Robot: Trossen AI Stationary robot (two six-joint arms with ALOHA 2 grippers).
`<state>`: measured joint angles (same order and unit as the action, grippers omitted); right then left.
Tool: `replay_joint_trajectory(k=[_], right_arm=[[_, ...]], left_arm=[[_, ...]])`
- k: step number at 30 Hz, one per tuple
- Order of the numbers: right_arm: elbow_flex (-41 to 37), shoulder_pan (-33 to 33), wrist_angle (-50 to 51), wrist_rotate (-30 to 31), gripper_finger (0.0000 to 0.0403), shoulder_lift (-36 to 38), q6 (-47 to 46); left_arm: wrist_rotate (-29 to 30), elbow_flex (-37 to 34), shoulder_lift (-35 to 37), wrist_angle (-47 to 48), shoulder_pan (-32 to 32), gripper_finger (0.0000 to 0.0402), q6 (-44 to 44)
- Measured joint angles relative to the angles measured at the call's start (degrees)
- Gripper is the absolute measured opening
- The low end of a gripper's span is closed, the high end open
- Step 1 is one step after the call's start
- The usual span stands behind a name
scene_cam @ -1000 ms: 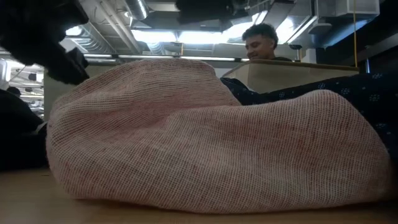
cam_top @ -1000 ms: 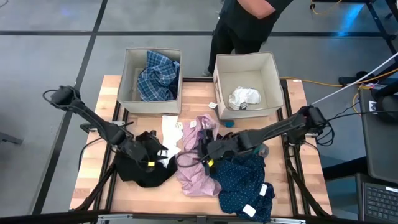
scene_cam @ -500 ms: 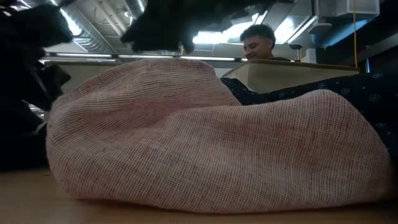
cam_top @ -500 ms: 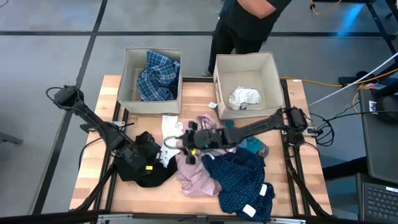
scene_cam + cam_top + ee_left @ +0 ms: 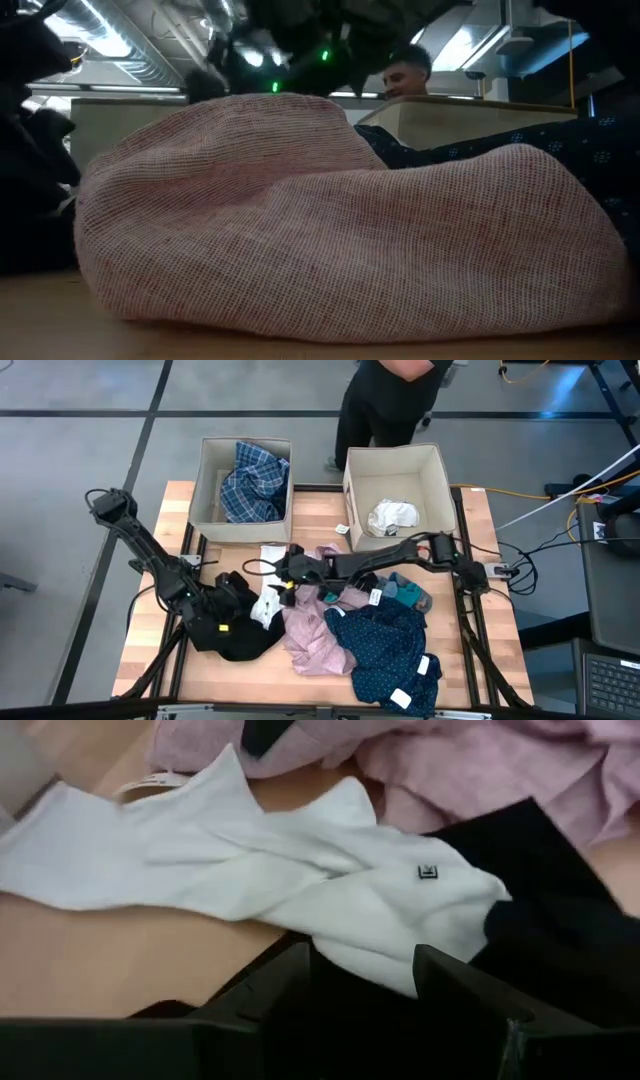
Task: Sort clothes
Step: Put the white sock into the right brown laundry organizer
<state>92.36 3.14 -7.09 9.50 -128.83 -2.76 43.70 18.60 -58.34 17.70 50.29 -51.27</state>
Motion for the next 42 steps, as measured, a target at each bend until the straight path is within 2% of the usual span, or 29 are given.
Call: replay_joint_trajectory(k=[7,11,16,19,28,36,42], right_arm=[[0.1,-1.4,-0.2,-0.3,0.0319,-4.0,0.0],[0.1,-1.4,-0.3,1.5,0.0319,-5.0,-0.1],[0.1,-1.3,-1.6,1.2,0.0319,-5.0,-4.7],[0.2,-1.3,-3.3,-1.1,0.0319,-5.0,-5.5],[5.2,-1.3,1.3,-1.5,0.0319,-6.8,-7.5],[6.6,-1.4,11.7,4.6,0.0319,-8.1,-7.4],[6.6,-1.3,11.0,1.8,0.0319,-8.1,-7.0]], left_arm=[[4.8,-9.1,1.0,-23.8,0.3,0.0172,5.9],[8.9,-12.7,1.0,-31.3,0.3,0.0172,5.7],[13.3,-13.8,0.9,-32.3,0.3,0.0172,1.3],[12.3,-13.8,0.9,-32.3,0.4,0.0172,2.4],[11.4,-13.8,0.9,-32.2,0.4,0.0172,1.5],[9.8,-13.8,0.9,-32.1,0.4,0.0172,0.5],[9.8,-13.8,0.9,-31.9,0.4,0.0172,0.4]])
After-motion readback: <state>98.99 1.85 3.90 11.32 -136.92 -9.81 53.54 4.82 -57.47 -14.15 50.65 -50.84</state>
